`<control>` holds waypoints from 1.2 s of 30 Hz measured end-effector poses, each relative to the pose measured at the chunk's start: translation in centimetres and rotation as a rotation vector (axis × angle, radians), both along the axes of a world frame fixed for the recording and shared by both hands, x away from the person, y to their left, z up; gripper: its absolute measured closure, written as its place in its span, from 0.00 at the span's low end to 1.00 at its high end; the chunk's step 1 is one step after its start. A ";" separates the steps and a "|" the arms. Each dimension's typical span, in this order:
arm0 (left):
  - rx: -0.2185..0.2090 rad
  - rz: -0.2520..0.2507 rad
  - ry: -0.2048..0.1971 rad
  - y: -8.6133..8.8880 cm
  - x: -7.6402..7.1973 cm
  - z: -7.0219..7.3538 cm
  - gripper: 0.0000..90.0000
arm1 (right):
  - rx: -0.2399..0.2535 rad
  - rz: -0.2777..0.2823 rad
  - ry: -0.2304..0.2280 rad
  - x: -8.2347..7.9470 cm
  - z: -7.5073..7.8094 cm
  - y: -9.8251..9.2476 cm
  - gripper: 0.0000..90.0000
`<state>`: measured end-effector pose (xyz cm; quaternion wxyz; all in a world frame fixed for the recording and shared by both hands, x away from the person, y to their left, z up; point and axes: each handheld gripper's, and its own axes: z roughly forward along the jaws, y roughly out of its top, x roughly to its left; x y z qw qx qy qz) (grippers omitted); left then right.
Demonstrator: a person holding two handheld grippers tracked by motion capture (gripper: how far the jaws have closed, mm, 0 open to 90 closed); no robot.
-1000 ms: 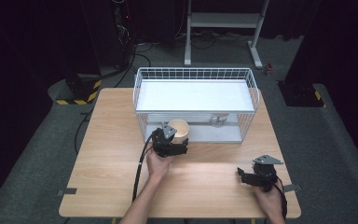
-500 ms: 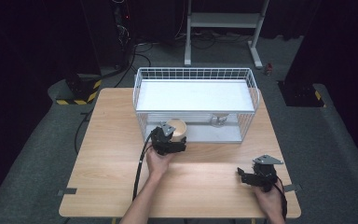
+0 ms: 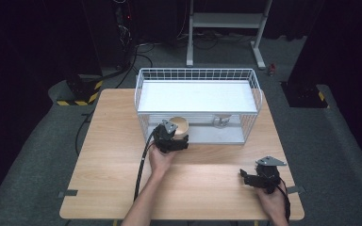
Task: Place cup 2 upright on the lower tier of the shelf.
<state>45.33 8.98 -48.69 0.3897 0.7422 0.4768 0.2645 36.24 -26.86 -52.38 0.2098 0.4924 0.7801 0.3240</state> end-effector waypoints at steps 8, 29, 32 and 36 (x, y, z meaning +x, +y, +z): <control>0.005 0.006 0.002 -0.1 -0.1 0.1 0.10 | 0.000 0.000 0.000 0.0 0.0 0.0 0.20; -0.015 0.012 0.033 0.7 -1.7 -0.2 0.19 | 0.002 -0.002 0.002 0.0 0.0 0.0 0.20; -0.005 0.014 0.032 0.7 -1.8 -0.2 0.20 | 0.002 -0.003 0.003 0.0 0.0 0.0 0.20; 0.002 0.021 0.028 0.6 -1.9 -0.2 0.22 | 0.002 -0.003 0.003 0.0 0.0 0.0 0.20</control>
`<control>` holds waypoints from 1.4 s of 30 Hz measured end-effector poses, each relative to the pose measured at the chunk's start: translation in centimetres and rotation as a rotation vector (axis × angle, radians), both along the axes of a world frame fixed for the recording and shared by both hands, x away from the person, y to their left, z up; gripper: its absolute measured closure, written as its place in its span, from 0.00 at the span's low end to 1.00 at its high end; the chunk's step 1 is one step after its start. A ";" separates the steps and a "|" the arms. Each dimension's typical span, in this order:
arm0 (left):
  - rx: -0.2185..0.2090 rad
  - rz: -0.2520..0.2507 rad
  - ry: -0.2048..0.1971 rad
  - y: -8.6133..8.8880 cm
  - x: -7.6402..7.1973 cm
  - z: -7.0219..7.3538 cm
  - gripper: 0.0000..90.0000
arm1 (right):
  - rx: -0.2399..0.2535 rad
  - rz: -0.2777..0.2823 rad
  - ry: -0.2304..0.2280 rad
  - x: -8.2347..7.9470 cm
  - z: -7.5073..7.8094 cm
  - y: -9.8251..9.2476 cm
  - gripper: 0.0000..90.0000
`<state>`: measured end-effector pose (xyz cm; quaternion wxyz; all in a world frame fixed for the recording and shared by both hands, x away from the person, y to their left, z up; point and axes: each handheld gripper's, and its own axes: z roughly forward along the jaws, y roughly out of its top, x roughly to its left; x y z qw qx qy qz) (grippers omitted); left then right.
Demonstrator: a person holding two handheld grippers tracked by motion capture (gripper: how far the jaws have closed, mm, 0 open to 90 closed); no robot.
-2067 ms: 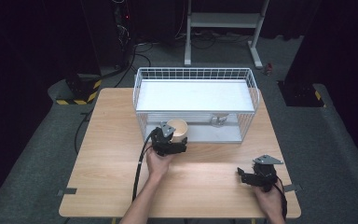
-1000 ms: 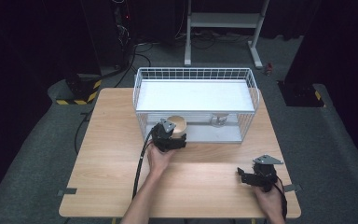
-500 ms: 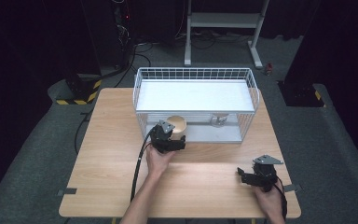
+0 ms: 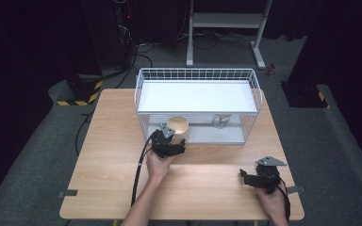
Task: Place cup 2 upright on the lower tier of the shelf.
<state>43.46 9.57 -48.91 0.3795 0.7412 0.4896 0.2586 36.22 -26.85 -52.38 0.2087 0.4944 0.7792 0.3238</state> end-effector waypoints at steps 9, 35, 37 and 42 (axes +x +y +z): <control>0.028 0.024 -0.019 -0.3 0.3 0.2 0.33 | 0.000 0.001 -0.001 0.0 0.0 0.0 0.20; 0.034 0.052 0.046 -0.2 2.4 -0.4 0.58 | 0.000 0.000 0.000 0.0 0.0 0.0 0.20; 0.032 0.054 0.053 -0.2 2.5 -0.6 0.61 | -0.002 0.003 -0.003 0.0 0.0 0.0 0.20; 0.041 0.049 0.073 -0.1 2.8 -1.0 0.66 | -0.001 0.001 -0.001 0.0 0.0 0.0 0.20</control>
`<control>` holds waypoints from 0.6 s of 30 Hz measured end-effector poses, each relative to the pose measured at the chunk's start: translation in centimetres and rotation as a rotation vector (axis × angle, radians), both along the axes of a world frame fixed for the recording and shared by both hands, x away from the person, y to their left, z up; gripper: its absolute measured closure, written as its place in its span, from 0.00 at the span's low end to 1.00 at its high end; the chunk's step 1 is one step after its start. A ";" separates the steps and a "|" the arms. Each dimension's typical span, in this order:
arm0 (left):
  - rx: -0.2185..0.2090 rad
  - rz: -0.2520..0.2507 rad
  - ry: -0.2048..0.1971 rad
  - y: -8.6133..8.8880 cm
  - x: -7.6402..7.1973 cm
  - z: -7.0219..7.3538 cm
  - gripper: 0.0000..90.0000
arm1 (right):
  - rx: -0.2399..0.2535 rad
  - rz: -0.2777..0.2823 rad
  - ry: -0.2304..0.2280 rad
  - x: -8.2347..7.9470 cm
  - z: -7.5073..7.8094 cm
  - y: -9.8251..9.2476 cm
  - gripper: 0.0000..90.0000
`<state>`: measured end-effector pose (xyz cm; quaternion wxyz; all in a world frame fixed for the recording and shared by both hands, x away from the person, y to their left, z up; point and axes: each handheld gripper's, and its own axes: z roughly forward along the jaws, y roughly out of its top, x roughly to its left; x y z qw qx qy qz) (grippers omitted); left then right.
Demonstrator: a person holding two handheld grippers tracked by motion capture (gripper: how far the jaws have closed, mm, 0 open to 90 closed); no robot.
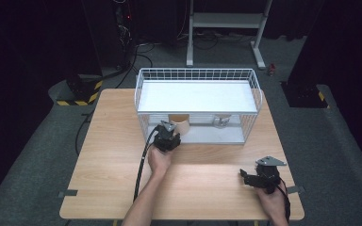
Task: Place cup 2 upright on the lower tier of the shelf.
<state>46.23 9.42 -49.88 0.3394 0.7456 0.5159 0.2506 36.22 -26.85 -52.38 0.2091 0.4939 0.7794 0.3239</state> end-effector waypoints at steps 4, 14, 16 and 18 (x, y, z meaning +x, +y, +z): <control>-0.012 0.010 0.006 0.1 0.2 -0.2 0.70 | 0.000 -0.001 0.000 0.0 0.0 0.0 0.20; -0.028 0.024 0.020 0.3 0.7 -0.7 0.76 | 0.000 0.000 0.000 0.0 0.0 0.0 0.20; -0.031 0.025 0.021 0.4 0.8 -0.8 0.77 | 0.000 0.000 0.000 0.0 0.0 0.0 0.20; -0.040 0.028 0.025 0.5 0.9 -0.8 0.77 | -0.002 0.003 -0.002 0.0 0.0 0.0 0.20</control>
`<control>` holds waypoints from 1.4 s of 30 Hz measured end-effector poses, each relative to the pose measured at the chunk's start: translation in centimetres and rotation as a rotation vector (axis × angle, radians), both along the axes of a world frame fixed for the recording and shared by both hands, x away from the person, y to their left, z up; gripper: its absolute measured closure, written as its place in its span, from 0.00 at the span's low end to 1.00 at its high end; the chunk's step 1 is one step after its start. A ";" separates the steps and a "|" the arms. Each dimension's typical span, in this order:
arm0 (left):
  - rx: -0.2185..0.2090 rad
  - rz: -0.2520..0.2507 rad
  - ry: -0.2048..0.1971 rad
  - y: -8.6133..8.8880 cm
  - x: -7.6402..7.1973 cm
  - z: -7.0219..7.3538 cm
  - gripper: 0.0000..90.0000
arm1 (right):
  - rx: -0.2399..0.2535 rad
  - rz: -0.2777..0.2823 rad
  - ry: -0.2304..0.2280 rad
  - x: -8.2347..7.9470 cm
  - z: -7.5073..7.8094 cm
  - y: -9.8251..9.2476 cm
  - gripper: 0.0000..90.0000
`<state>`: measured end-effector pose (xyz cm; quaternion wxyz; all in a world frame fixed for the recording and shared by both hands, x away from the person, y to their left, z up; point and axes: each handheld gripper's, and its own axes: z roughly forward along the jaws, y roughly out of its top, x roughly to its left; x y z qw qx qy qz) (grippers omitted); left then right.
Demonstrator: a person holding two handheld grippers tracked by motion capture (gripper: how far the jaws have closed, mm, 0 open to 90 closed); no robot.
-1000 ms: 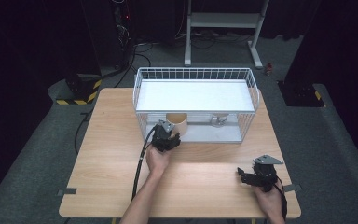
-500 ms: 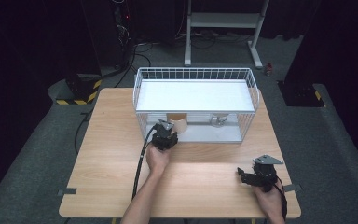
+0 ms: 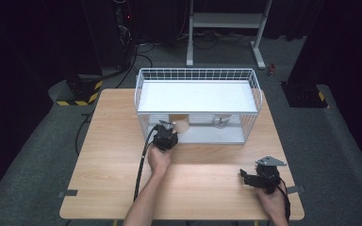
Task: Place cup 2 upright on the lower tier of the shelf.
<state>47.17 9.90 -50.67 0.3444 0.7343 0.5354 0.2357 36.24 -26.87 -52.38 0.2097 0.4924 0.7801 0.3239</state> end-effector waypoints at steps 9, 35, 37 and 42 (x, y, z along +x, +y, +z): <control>0.012 0.019 0.019 -0.3 1.2 0.8 0.79 | 0.000 0.000 0.000 0.0 0.0 0.0 0.20; -0.022 -0.068 -0.004 -0.1 -0.4 1.7 0.40 | 0.002 -0.003 0.002 0.0 0.0 0.0 0.20; -0.017 -0.066 -0.016 0.1 -0.7 1.9 0.39 | 0.000 0.000 0.000 0.0 0.0 0.0 0.20; -0.028 -0.075 -0.026 0.5 -1.4 2.4 0.36 | 0.000 0.000 0.000 0.0 0.0 0.0 0.20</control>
